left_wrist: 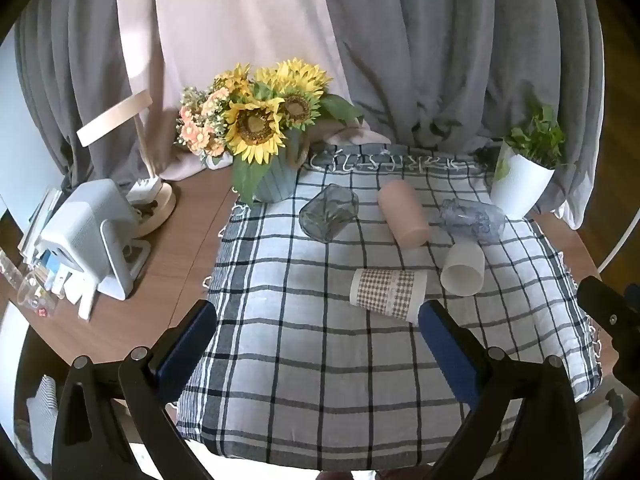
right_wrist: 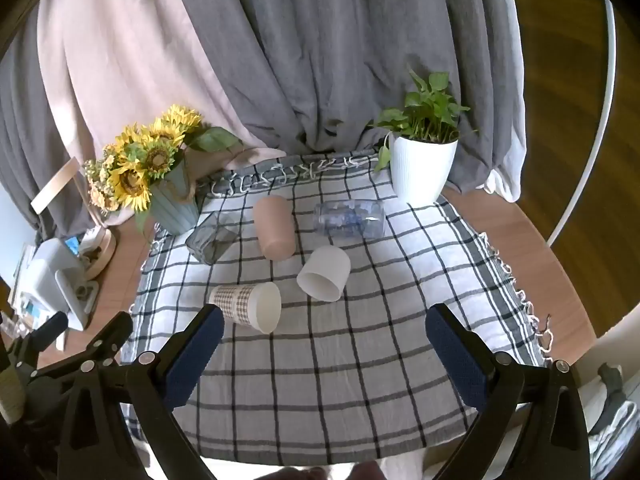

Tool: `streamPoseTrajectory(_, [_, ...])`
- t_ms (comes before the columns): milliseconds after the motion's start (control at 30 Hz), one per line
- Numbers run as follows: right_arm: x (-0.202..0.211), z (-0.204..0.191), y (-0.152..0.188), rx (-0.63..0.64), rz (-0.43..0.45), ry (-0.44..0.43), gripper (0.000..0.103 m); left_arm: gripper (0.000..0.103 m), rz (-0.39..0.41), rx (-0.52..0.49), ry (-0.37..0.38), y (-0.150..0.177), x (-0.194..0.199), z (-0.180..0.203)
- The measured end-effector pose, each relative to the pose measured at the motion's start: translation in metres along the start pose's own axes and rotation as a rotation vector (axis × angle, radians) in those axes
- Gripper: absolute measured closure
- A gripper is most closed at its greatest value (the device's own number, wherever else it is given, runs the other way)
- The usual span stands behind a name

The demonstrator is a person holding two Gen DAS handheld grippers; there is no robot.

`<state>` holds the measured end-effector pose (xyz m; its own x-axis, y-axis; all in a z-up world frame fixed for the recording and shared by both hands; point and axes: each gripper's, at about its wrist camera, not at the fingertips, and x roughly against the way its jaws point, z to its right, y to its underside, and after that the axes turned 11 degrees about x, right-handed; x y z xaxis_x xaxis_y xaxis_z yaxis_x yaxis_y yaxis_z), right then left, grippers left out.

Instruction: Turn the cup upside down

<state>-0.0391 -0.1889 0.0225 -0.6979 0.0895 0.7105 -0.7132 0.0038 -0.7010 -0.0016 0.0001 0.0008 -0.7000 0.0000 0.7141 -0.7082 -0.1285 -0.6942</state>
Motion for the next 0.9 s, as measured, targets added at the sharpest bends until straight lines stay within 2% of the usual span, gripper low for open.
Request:
streamPoseTrajectory(433, [-0.0006,-0.0007,-0.0012,-0.006,-0.003,-0.004,0.001,0.0,-0.007,0.006,0.032,0.0014,0.0002,0.001])
streamPoseTrajectory(900, [-0.0011,-0.0016,-0.0021,-0.007,-0.003,-0.007,0.001,0.0,-0.016,0.01,0.026,0.0006,-0.0021,-0.0015])
